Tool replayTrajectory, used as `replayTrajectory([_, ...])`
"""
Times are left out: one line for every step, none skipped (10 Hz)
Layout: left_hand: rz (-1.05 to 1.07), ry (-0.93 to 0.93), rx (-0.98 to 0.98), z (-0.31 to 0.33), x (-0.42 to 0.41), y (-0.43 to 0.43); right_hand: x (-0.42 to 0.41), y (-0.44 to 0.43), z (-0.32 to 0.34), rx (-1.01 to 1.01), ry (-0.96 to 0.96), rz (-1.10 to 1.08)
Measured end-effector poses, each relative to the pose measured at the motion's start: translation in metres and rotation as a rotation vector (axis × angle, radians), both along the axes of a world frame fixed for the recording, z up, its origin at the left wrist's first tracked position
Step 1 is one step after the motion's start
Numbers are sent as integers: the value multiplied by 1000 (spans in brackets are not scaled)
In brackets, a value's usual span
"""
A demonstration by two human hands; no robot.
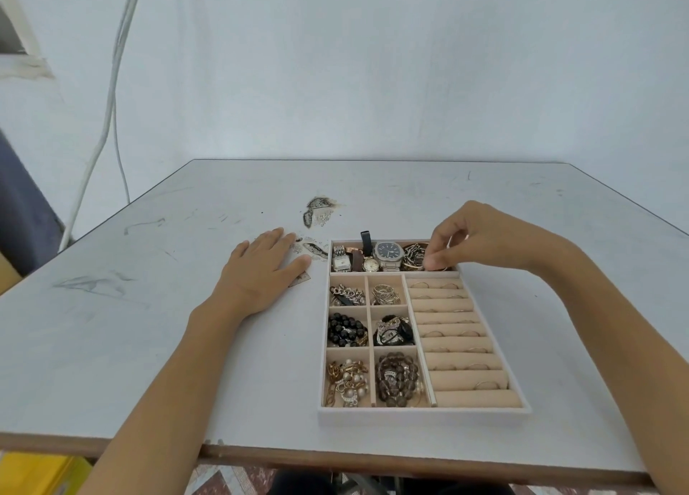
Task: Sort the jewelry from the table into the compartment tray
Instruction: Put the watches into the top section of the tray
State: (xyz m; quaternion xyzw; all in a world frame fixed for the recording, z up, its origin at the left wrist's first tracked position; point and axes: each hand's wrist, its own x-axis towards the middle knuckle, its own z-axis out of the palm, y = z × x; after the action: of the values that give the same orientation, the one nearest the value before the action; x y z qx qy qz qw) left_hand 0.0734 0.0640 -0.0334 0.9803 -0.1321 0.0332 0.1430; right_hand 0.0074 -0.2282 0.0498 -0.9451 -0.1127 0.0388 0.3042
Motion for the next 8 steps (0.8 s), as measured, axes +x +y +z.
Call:
replayTrajectory([-1, 0, 1, 0, 0, 0, -1, -1, 1, 19, 6, 19])
replayTrajectory([-2, -1, 4, 0, 0, 0, 1, 2, 0, -9, 29, 2])
replayTrajectory([3, 2, 2, 1, -1, 0, 3, 4, 0, -11, 64, -27])
replayTrajectory([1, 6, -3, 2, -2, 0, 1, -2, 1, 10, 78, -27])
replayTrajectory([1, 6, -1, 3, -2, -1, 2, -7, -2, 25, 66, -33])
replayTrajectory([2, 9, -1, 3, -3, -2, 7, -7, -6, 55, 19, -70])
replayTrajectory([3, 8, -3, 3, -3, -1, 10, -9, -7, 58, 35, -92])
replayTrajectory([5, 7, -5, 3, -2, -1, 6, -13, -4, 86, 50, -84])
